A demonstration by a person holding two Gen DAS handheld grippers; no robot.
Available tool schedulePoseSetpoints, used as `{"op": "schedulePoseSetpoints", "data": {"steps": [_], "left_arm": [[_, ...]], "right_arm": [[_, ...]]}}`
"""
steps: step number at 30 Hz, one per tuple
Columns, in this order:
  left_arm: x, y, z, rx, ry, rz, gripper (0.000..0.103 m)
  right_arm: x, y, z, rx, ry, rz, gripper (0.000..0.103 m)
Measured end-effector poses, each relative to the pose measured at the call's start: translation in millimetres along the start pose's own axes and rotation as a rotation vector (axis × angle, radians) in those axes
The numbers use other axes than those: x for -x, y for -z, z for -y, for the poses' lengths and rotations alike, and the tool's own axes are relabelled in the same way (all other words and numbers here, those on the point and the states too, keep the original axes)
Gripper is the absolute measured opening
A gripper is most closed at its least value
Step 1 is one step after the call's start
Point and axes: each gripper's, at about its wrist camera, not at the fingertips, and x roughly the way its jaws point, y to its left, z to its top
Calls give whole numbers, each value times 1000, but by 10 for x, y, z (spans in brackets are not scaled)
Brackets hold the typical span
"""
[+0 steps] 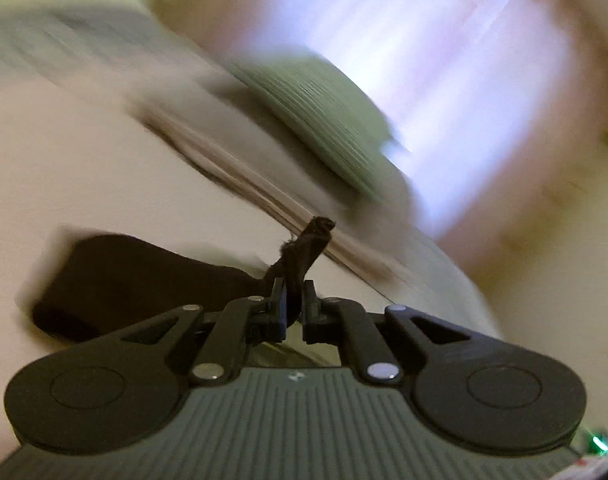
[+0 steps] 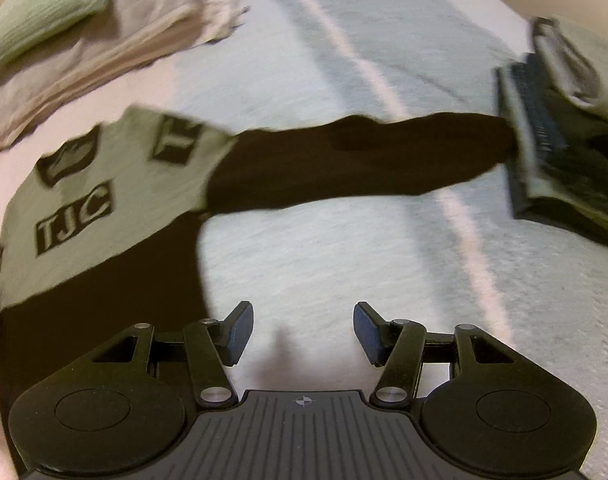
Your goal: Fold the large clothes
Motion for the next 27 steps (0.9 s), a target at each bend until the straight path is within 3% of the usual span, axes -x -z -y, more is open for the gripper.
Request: {"op": "schedulePoseSetpoints", "data": {"steps": [1, 3, 4, 7, 9, 13, 15, 17, 21, 23, 25, 27], "left_arm": [[-174, 157, 147, -6, 38, -76, 13], [-395, 435, 249, 9, 26, -182, 21], [-462, 567, 216, 20, 5, -234, 24], [-387, 733, -41, 18, -108, -293, 25], [-289, 666, -293, 0, -189, -301, 25], [-68, 428, -735, -47, -355, -273, 25], [-58, 324, -886, -81, -410, -257, 27], [-61, 252, -1034, -120, -454, -245, 28], [-204, 170, -1187, -145, -478, -242, 32], [-261, 142, -1260, -141, -480, -246, 34], [-304, 124, -1302, -142, -469, -248, 34], [-345, 119, -1312, -150, -459, -252, 36]], "right_arm": [[14, -20, 87, -13, 5, 7, 53], [34, -41, 234, -36, 17, 23, 53], [39, -47, 296, -45, 17, 29, 53], [10, -20, 381, -74, -42, 43, 53], [-59, 9, 350, -100, -134, 47, 53], [-314, 60, 61, -182, -401, 23, 53], [-517, 73, -166, -226, -523, 0, 52], [-774, 104, -387, -278, -586, -49, 48], [-1249, 131, -713, -346, -598, -126, 36], [-1388, 90, -783, -392, -600, -100, 26], [-1454, -17, -825, -415, -626, -69, 0], [-1295, -197, -926, -346, -644, 39, 0]]}}
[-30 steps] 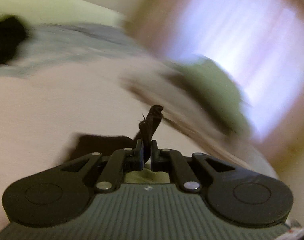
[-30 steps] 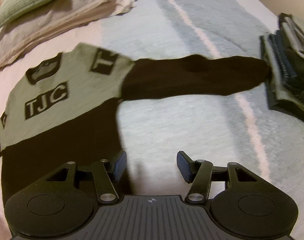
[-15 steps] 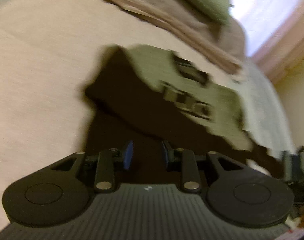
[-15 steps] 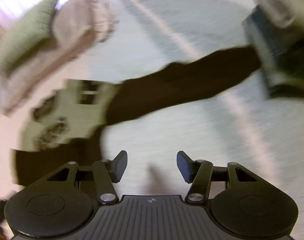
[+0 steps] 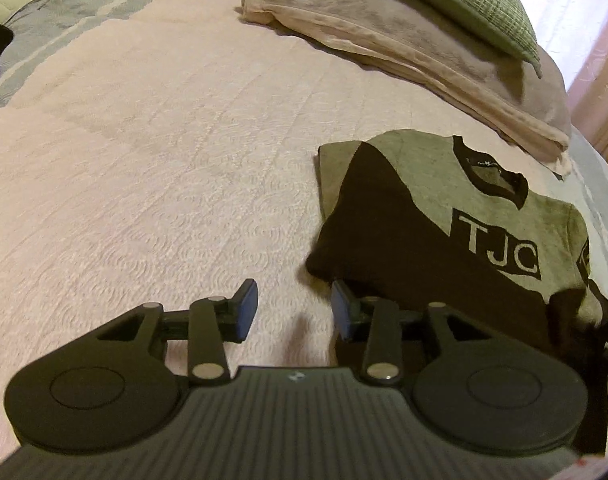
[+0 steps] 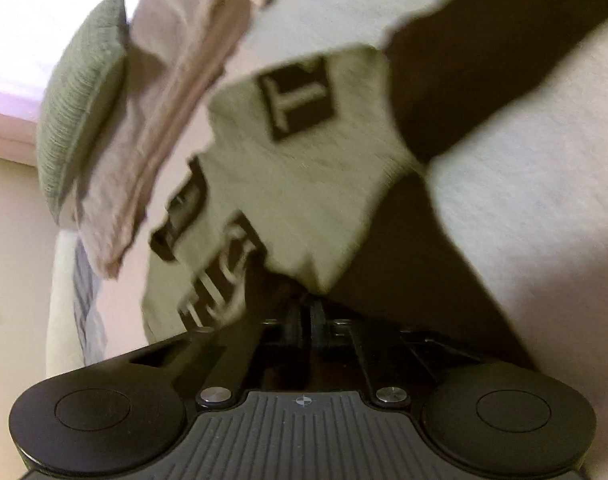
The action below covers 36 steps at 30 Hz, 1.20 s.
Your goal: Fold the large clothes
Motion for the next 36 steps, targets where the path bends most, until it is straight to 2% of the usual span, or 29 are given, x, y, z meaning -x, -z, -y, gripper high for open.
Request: {"op": "schedulePoseSetpoints", "data": {"steps": [2, 3, 5, 8, 11, 15, 18, 19, 21, 23, 25, 27, 30, 33, 36], "left_arm": [[-22, 8, 34, -21, 13, 0, 38], [-39, 15, 63, -39, 18, 3, 43], [-103, 36, 157, -90, 22, 4, 44], [-242, 62, 329, -172, 28, -6, 44], [-331, 51, 469, -237, 32, 4, 39], [-349, 1, 543, -277, 49, 12, 39], [-322, -53, 560, -262, 62, 23, 38], [-316, -81, 569, -246, 65, 28, 38], [-326, -126, 600, -220, 63, 34, 38], [-412, -151, 661, -216, 29, 28, 38], [-617, -153, 731, -237, -24, -41, 39], [-803, -122, 747, -247, -64, -96, 44], [-737, -201, 759, -198, -52, -83, 40], [-508, -285, 760, -163, -43, -31, 40], [-353, -331, 730, -110, -58, -23, 40]], "right_arm": [[219, -105, -335, 187, -69, 120, 0], [312, -144, -440, 254, -79, 166, 0], [422, -229, -483, 324, -46, 240, 0], [213, -362, -170, 307, 122, 206, 0], [1, -421, 134, 256, 211, 131, 0], [102, -368, 164, 275, 214, 152, 0], [-60, -289, 156, 337, 283, 76, 0], [-61, -298, 186, 333, 276, 65, 0], [-6, -358, 197, 289, 249, 47, 2], [132, -432, 238, 245, 215, 47, 7], [330, -457, 310, 229, 203, 77, 25], [578, -534, 481, 189, 220, 111, 32], [999, -695, 843, 100, 274, 199, 32], [1416, -867, 1306, -37, 304, 306, 32], [1667, -999, 1812, -199, 319, 411, 32]]}}
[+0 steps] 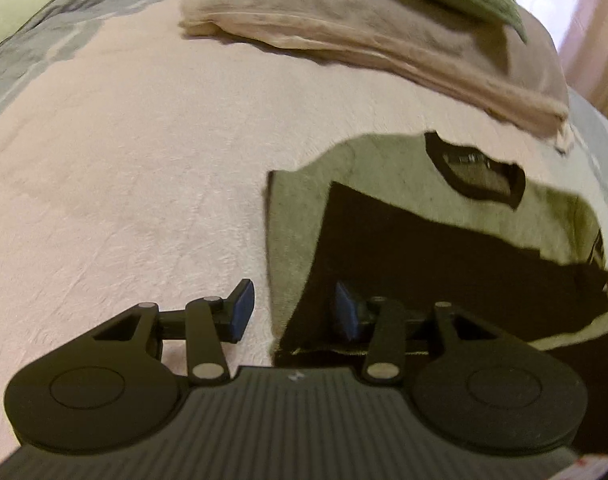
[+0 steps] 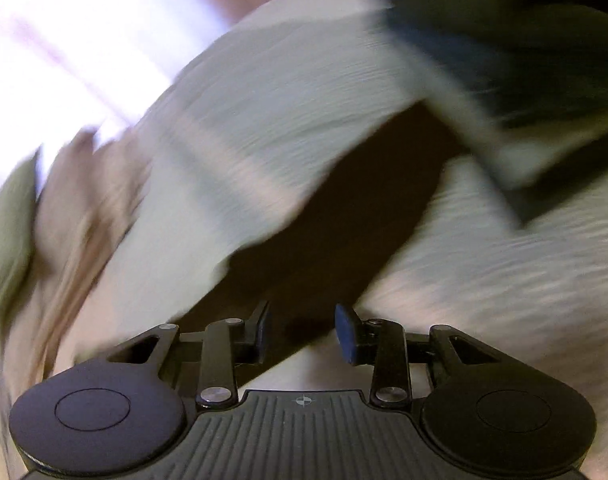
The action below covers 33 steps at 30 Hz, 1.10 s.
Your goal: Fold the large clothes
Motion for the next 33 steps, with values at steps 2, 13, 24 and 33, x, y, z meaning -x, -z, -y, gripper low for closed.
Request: {"op": "schedulePoseSetpoints", "data": {"steps": [2, 13, 24, 33], "left_arm": [[47, -3, -41, 52, -2, -9, 40], [72, 83, -257, 270, -6, -66, 40], [338, 290, -552, 319, 18, -60, 40], [418, 418, -689, 357, 44, -75, 39]], "right_arm": [[-100, -114, 278, -139, -48, 18, 32], [-290, -296, 198, -200, -19, 121, 4], [441, 1597, -2783, 1146, -215, 368, 4], [-2, 3349, -2570, 1676, -243, -144, 63]]}}
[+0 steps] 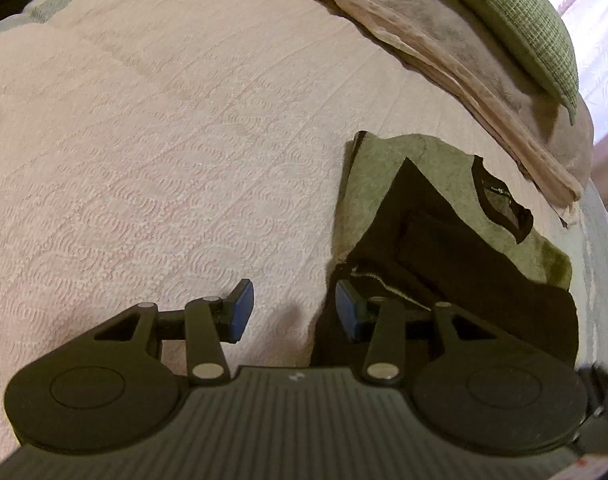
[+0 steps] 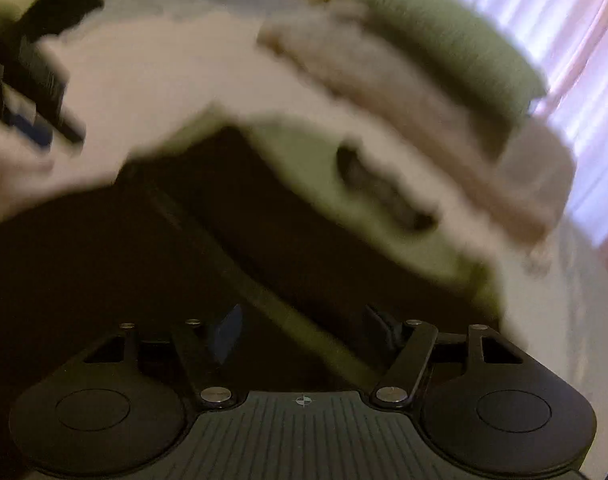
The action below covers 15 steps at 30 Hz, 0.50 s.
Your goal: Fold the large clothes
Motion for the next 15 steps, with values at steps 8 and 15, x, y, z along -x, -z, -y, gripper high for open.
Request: {"op": "schedulePoseSetpoints", "data": {"steps": [8, 15], "left_arm": [[-222, -168, 536, -93, 145, 28, 39], [-888, -251, 963, -228, 109, -72, 36]], "right_arm": [[392, 610, 1061, -332, 90, -61, 63], [545, 975, 1691, -676, 97, -114, 63]]}}
